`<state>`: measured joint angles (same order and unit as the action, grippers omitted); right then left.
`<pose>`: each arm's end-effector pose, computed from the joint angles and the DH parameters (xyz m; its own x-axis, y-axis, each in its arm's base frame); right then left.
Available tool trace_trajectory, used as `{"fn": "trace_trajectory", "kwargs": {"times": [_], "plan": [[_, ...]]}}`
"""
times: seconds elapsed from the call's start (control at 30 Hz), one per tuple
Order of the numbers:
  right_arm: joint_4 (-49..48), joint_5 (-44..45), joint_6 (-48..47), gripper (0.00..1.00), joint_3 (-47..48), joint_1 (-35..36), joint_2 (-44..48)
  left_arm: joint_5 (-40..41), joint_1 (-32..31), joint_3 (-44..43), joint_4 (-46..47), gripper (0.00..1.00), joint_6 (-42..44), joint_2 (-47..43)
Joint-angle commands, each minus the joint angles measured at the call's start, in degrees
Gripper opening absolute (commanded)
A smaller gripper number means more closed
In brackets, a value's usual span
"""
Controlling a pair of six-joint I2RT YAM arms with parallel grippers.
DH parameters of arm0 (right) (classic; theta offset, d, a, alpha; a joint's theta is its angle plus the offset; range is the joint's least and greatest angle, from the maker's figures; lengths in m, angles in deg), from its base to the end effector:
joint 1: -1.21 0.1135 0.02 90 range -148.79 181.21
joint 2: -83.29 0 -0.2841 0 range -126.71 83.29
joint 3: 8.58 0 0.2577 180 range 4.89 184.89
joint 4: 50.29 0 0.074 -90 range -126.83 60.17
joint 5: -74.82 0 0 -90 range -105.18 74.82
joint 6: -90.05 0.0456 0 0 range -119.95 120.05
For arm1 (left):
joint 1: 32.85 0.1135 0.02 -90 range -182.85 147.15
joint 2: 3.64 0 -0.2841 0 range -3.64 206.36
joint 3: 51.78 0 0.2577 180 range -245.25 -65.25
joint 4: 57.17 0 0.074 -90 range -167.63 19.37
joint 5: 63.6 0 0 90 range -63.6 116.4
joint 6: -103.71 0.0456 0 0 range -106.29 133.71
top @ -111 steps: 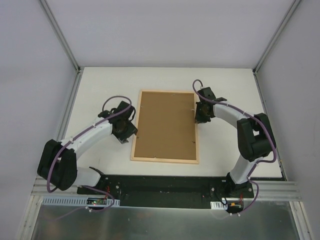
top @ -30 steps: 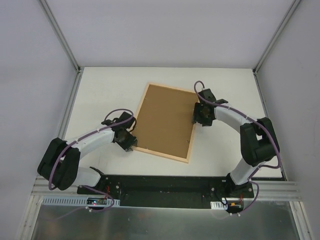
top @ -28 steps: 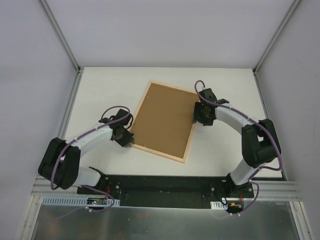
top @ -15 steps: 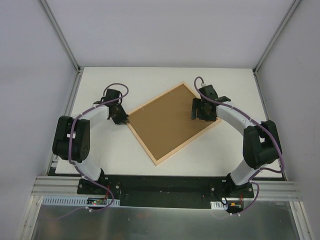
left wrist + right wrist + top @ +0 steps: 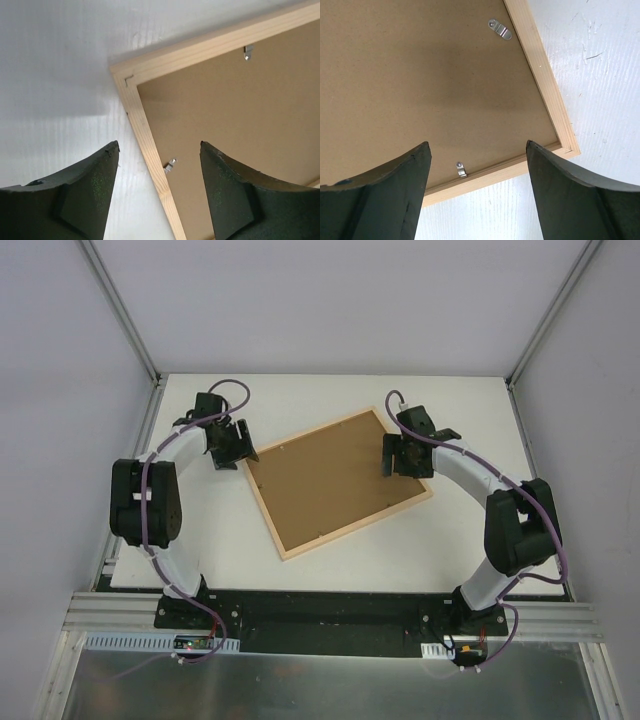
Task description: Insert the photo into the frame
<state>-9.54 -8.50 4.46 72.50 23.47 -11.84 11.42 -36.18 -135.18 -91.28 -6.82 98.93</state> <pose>0.3390 0.1330 0.2364 -0.7782 -0.2360 -0.5820 -0.2551 0.9656 -0.0504 0.3945 -0.0348 0.2115 -0.8232 -0.2915 -0.4873 -0.0836 0.9111 -0.4037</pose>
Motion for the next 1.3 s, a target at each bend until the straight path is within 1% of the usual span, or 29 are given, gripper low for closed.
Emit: {"fn": "trace_trajectory", "kwargs": {"times": [0.0,0.07,0.13,0.2,0.27,0.37,0.57,0.67,0.73,0.83,0.93,1.0,1.1,1.13,1.2,1.23,1.27], "plan": [[1.3,1.3,-1.5,0.79,2.3,-0.5,0.3,-1.0,-1.1,2.9,-4.2,0.64,-4.6,-7.5],[1.2,1.3,-1.8,0.79,2.4,-0.6,0.2,2.0,-3.3,7.4,-4.3,0.6,-7.6,-10.4],[1.3,0.9,-1.9,0.79,2.7,-0.8,-0.1,5.6,-6.6,10.8,-4.3,0.59,-9.5,-13.0],[1.3,0.2,-1.8,0.79,2.9,-0.9,-0.1,8.7,-8.3,14.6,-4.1,0.56,-13.5,-15.4],[1.4,-0.3,-1.6,0.79,3.0,-0.9,-0.1,10.2,-9.7,17.5,-3.7,0.52,-17.4,-17.0],[1.2,-0.9,-1.4,0.79,3.1,-0.9,0.2,13.9,-12.4,19.8,-3.2,0.5,-20.6,-18.7],[0.9,-1.1,-1.2,0.79,2.4,-1.0,0.6,14.1,-14.0,20.4,-3.0,0.45,-20.6,-16.3],[0.8,-1.0,-1.3,0.79,2.3,-0.9,0.6,13.7,-14.0,20.4,-2.5,0.39,-19.4,-14.9],[0.9,-1.1,-1.3,0.79,2.3,-1.0,0.6,13.1,-14.0,19.9,-2.0,0.37,-18.2,-13.8],[0.9,-1.3,-1.3,0.79,2.6,-1.1,0.7,12.0,-14.0,19.0,-1.3,0.37,-16.5,-12.1],[0.9,-1.2,-1.4,0.79,2.6,-1.0,1.3,11.1,-14.1,18.7,-0.5,0.44,-15.2,-11.8],[0.9,-1.2,-1.4,0.79,2.4,-1.1,1.4,11.6,-14.0,18.7,-0.4,0.43,-14.8,-11.8],[0.9,-1.4,-1.6,0.79,2.3,-1.2,1.4,12.5,-14.0,18.7,-0.5,0.33,-14.3,-11.5],[0.9,-1.5,-1.8,0.79,2.1,-1.3,1.4,13.0,-13.8,18.7,-0.6,0.28,-13.9,-11.5],[0.8,-1.3,-1.9,0.79,1.7,-1.3,1.5,13.7,-13.5,18.2,-0.9,0.12,-11.9,-11.3],[0.8,-1.4,-2.0,0.79,1.7,-1.5,1.7,14.6,-13.5,17.6,-1.3,0.01,-10.0,-11.0],[0.8,-1.4,-2.0,0.79,1.6,-1.7,1.7,16.0,-13.5,16.4,-2.1,0.0,-7.4,-10.1]]}}
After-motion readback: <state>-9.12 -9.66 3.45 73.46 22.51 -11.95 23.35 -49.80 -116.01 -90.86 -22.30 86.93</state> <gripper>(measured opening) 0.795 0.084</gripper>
